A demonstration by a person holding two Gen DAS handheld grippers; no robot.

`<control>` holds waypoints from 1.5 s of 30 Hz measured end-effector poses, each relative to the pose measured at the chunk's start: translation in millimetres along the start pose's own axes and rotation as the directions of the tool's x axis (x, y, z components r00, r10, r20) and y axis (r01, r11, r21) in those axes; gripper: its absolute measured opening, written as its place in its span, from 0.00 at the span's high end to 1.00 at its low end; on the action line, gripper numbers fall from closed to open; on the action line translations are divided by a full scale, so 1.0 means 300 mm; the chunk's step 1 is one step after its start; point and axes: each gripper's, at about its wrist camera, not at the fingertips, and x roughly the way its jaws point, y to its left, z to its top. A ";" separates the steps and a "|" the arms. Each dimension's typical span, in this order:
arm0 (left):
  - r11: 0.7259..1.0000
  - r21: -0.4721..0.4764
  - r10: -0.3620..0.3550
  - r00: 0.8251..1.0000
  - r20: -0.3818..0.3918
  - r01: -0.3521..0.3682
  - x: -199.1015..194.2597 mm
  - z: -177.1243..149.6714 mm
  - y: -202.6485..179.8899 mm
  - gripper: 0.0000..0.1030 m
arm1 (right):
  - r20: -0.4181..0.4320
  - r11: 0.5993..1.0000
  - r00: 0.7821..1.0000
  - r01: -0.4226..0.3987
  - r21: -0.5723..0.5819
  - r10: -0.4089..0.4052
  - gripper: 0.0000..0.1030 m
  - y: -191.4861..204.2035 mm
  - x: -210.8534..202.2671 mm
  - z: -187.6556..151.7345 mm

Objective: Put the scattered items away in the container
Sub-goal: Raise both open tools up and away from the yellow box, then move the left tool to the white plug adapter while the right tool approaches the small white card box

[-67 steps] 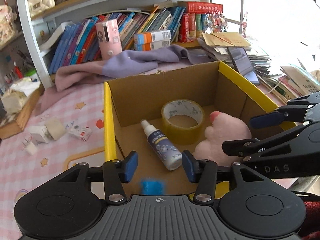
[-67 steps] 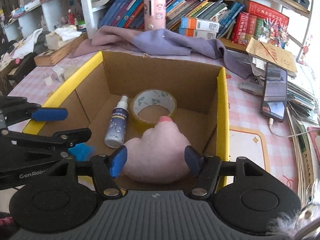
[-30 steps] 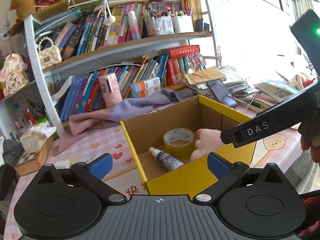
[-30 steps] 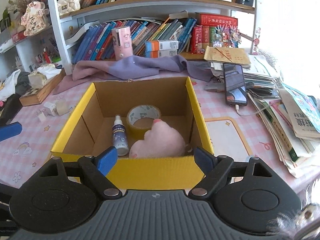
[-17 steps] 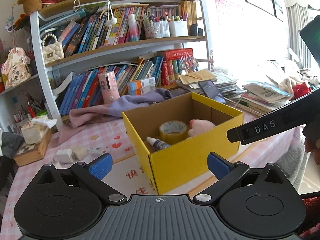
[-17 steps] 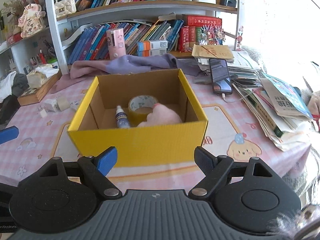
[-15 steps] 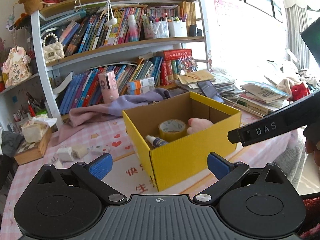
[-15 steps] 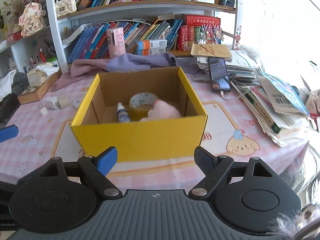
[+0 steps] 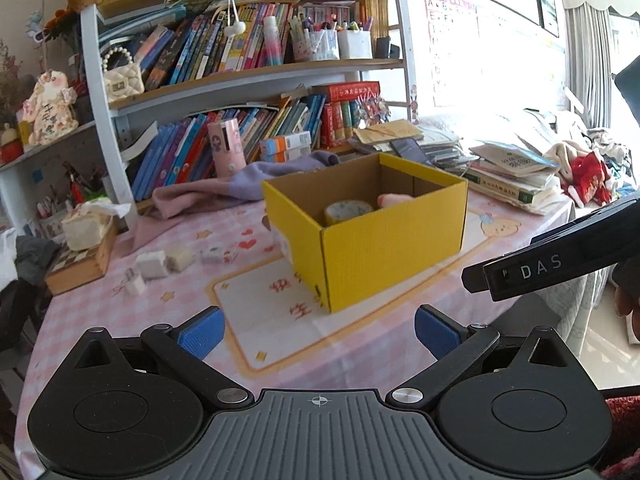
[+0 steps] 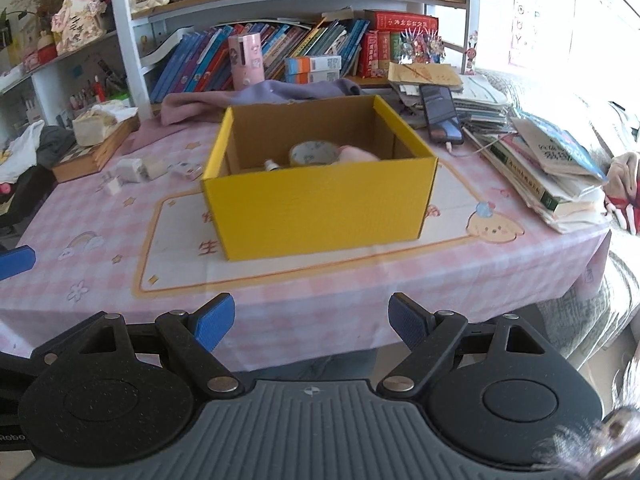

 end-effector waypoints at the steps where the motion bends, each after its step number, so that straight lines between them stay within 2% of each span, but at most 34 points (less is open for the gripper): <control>1: 1.000 0.000 0.005 1.000 -0.001 -0.005 -0.014 -0.010 0.007 0.01 | -0.002 1.000 1.000 -0.004 0.002 0.004 0.19 0.011 -0.005 -0.009; 6: 0.999 -0.019 0.045 0.999 -0.001 -0.045 -0.070 -0.044 0.054 0.01 | -0.006 0.999 0.999 -0.034 -0.018 0.034 0.19 0.081 -0.021 -0.035; 14: 0.988 -0.089 0.128 0.992 -0.011 -0.129 -0.137 -0.085 0.141 0.01 | -0.023 0.986 0.992 -0.124 -0.111 0.123 0.17 0.215 -0.019 -0.039; 25: 0.941 -0.230 0.239 0.969 -0.066 -0.248 -0.190 -0.143 0.281 0.01 | -0.071 0.947 0.976 -0.218 -0.235 0.207 0.17 0.372 0.006 -0.045; 36: 0.917 -0.288 0.254 0.961 -0.108 -0.275 -0.203 -0.182 0.345 0.01 | -0.124 0.920 0.965 -0.258 -0.295 0.231 0.17 0.460 0.029 -0.042; 45: 0.910 -0.295 0.259 0.955 -0.145 -0.291 -0.153 -0.186 0.391 0.01 | -0.154 0.904 0.958 -0.281 -0.323 0.242 0.17 0.514 0.092 -0.017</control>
